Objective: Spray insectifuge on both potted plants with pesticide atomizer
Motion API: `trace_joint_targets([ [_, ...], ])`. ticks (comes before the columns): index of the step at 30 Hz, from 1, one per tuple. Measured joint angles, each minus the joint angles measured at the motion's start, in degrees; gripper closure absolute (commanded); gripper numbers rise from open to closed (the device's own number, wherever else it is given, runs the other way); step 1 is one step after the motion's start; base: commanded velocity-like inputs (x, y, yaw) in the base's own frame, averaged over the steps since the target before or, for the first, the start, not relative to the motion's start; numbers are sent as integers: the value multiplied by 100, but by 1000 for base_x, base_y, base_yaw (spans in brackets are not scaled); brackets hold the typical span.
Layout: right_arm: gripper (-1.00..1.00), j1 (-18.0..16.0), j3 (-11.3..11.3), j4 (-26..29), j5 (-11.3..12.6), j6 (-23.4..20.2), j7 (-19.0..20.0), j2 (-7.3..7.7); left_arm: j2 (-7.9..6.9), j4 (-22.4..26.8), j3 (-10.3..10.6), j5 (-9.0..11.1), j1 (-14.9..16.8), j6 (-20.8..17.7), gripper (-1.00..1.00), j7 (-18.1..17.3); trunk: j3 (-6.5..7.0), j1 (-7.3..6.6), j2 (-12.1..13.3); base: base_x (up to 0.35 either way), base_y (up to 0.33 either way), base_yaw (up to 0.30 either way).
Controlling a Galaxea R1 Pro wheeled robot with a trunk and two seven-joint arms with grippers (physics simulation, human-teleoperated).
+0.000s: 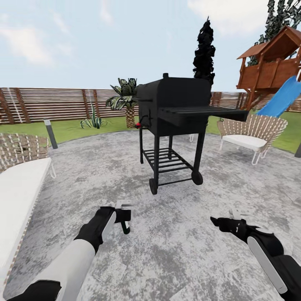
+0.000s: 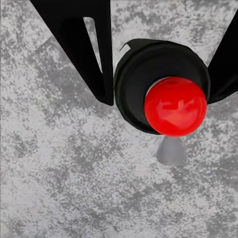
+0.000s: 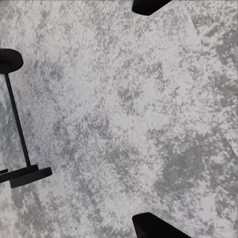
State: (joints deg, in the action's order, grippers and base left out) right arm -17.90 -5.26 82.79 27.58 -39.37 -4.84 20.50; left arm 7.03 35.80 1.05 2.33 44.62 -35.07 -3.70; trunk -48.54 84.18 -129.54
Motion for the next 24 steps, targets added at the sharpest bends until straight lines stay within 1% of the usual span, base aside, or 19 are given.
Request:
trace_joint_targets([
  [4,-100,1,1,1,2,0,5,0,0,-1,0,-1,1,1,100,0,0,0,0,214,128,32],
  [7,-100,1,1,2,-1,-2,5,0,0,-1,1,-1,0,2,100,0,0,-1,0,301,32,56],
  [17,-100,-1,-1,1,1,-2,7,0,1,1,1,-1,-1,1,100,-1,0,-1,0,320,-29,227],
  [20,-100,-1,-1,0,-1,-2,7,0,4,2,1,1,-1,-3,100,-2,-1,1,0,74,-3,245],
  [21,-100,-1,-1,0,0,-2,5,0,24,1,2,6,-1,-5,100,-2,-2,2,0,16,-1,245],
  [22,-100,-1,-1,0,0,-2,6,0,86,1,2,21,-1,-7,100,-3,-4,2,0,10,0,245],
  [24,-100,-1,-1,0,-2,-2,6,0,125,1,1,6,-1,-8,100,-2,-8,2,0,4,0,245],
])
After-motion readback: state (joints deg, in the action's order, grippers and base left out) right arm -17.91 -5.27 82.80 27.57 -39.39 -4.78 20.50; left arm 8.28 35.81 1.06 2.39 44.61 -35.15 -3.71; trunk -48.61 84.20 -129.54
